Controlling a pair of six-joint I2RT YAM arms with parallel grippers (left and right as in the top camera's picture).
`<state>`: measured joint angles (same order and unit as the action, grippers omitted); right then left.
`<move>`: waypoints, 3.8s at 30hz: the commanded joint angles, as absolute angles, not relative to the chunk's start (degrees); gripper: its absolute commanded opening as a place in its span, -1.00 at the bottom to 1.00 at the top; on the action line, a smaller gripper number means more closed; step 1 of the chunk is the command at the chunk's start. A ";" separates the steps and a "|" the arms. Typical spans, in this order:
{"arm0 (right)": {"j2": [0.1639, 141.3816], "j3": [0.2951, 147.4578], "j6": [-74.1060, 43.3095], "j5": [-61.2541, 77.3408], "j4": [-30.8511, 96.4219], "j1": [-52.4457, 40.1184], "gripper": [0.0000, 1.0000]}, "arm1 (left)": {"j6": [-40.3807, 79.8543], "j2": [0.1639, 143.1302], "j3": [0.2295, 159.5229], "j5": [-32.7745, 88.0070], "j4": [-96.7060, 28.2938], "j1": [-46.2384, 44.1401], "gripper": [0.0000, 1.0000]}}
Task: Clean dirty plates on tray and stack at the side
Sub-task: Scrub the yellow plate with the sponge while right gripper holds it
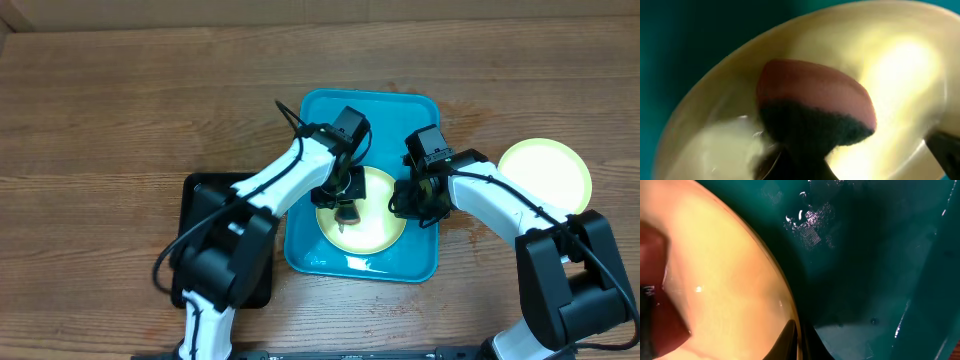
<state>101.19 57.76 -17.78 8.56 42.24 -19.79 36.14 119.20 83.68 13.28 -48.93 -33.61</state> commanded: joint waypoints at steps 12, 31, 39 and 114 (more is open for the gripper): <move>101.89 57.43 -18.00 7.62 42.41 -19.86 -0.92 | 37.82 125.91 97.23 -10.20 -67.26 -30.96 -0.92; 101.89 57.43 -18.00 7.62 42.44 -19.86 -0.92 | 30.98 133.71 96.75 40.18 -51.77 -35.97 -0.92; 101.89 57.43 -17.98 7.62 42.28 -19.86 -0.92 | 30.02 133.69 96.82 37.52 -60.38 -35.55 -0.91; 101.86 57.43 -17.98 7.62 42.30 -19.86 -0.92 | 44.21 134.45 103.37 -26.00 -80.42 -35.68 -0.91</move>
